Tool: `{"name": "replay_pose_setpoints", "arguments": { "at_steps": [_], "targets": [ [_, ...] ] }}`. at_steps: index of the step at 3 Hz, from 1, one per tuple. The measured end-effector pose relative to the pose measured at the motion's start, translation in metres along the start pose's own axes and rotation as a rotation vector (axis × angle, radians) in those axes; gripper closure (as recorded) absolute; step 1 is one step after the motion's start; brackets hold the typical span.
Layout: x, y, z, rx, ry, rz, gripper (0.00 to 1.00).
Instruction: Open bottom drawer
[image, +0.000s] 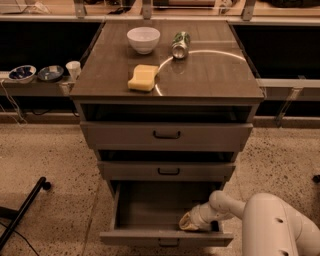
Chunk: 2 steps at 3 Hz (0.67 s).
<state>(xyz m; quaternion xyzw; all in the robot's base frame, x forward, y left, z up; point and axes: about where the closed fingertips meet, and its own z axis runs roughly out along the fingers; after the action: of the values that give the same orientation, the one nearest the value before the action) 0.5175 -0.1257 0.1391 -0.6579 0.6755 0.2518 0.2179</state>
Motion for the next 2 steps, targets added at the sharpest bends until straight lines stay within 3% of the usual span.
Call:
{"name": "replay_pose_setpoints", "arguments": {
  "at_steps": [1,2],
  "targets": [
    [0.005,0.025,0.000,-0.062,-0.024,0.024,1.00],
    [0.002,0.037,-0.009,-0.076,-0.078,0.032,1.00]
  ]
}}
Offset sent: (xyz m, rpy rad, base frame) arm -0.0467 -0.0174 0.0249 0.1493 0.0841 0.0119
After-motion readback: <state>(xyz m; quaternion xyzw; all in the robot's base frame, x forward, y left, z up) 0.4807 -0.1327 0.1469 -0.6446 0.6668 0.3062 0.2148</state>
